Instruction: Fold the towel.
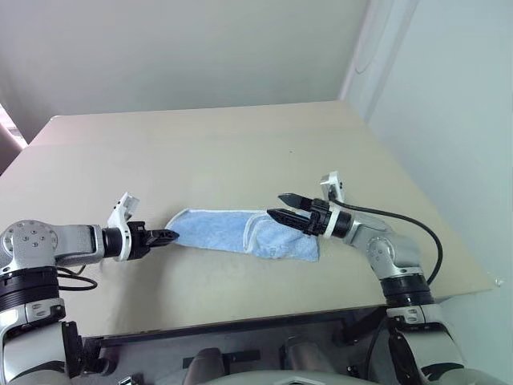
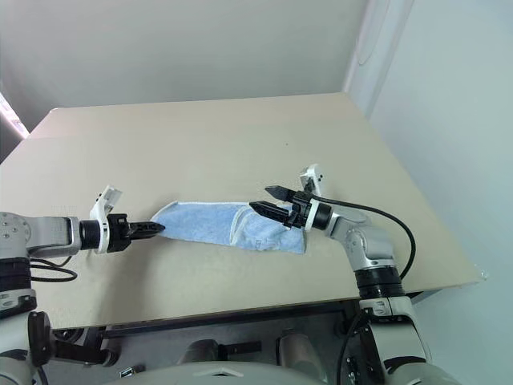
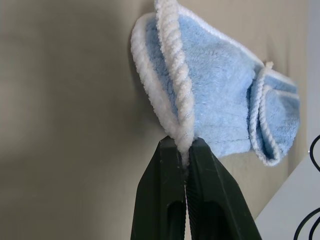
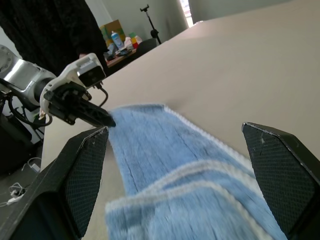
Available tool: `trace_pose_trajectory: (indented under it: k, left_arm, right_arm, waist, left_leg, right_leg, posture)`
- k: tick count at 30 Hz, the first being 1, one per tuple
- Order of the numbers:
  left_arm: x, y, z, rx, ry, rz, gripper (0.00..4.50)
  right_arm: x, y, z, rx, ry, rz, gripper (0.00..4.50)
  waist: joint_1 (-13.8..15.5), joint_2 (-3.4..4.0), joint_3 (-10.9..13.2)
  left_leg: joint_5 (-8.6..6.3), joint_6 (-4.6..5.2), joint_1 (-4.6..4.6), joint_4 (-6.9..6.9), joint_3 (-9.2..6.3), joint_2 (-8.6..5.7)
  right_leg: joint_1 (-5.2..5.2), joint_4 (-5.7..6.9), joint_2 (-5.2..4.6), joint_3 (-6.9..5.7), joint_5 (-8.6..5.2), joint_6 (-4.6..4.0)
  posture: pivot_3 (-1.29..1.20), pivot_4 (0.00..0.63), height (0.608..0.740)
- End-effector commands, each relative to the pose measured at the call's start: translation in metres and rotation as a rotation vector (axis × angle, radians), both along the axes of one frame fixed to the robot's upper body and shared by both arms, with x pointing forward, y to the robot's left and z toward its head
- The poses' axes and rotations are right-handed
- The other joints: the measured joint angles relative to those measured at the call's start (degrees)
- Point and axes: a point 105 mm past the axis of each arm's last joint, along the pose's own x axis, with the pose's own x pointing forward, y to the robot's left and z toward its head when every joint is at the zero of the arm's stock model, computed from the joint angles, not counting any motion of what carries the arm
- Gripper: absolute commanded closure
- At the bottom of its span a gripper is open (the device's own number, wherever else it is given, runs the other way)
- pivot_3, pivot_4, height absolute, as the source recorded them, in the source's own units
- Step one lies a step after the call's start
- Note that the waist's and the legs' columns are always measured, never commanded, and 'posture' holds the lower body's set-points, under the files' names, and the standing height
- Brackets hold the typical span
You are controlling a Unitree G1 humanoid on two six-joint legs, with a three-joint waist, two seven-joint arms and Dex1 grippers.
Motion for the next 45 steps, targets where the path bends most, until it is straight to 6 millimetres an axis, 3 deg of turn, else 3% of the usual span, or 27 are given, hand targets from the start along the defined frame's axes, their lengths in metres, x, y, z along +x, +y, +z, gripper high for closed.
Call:
trace_pose_trajectory:
  k: [1,4,9,15,32,45]
  left_arm:
    - [0.011,0.022,0.02,0.06,-0.1,0.04,4.47]
    - [0.015,0.029,0.03,0.095,-0.156,0.022,4.47]
    - [0.015,0.019,0.058,0.134,-0.305,-0.137,4.47]
    - [0.013,-0.012,0.08,0.119,-0.421,-0.357,4.47]
    - [0.005,-0.115,0.071,-0.032,-0.445,-0.877,4.47]
    - [-0.001,-0.177,0.041,-0.081,-0.397,-1.033,4.47]
  right_arm:
    - [-0.01,-0.004,0.012,-0.022,-0.069,0.047,0.0]
    - [-0.016,-0.01,-0.001,-0.122,-0.095,0.067,0.0]
    - [-0.013,-0.022,-0.01,-0.184,-0.094,0.04,0.0]
    - [-0.014,-0.029,-0.017,-0.23,-0.09,0.025,0.0]
    - [-0.022,-0.059,-0.024,-0.275,-0.061,-0.092,0.0]
    - [-0.024,-0.069,-0.029,-0.305,-0.059,-0.178,0.0]
  waist:
    - [0.0,0.02,0.0]
    - [0.0,0.02,0.0]
    - [0.1,0.02,0.0]
    - [0.2,0.02,0.0]
    - [0.4,-0.01,0.1]
    - [1.6,0.0,0.1]
  left_leg:
    - [0.0,0.0,-0.05,-0.01,0.01,0.0]
    - [0.0,0.0,-0.26,0.0,0.02,0.0]
    - [0.01,0.0,-0.68,0.07,0.03,0.0]
    - [0.01,0.0,-0.75,0.04,0.04,0.0]
    - [0.03,0.04,-0.72,0.21,0.05,0.0]
    - [0.02,0.05,-0.69,0.87,0.06,0.01]
  right_leg:
    - [-0.06,-0.01,0.0,0.0,0.0,-0.01]
    - [-0.24,-0.03,-0.01,0.0,0.0,-0.01]
    - [-0.59,-0.02,-0.02,0.0,0.08,-0.12]
    - [-0.67,-0.02,-0.02,0.0,0.09,-0.13]
    - [-0.61,0.17,0.04,0.04,-0.01,0.05]
    - [-0.48,0.6,0.1,0.13,-0.06,0.12]
  posture:
    - [0.0,0.0,0.74]
    - [0.0,0.0,0.74]
    - [0.0,0.0,0.74]
    - [0.0,0.0,0.74]
    - [0.0,0.0,0.74]
    - [0.0,0.0,0.74]
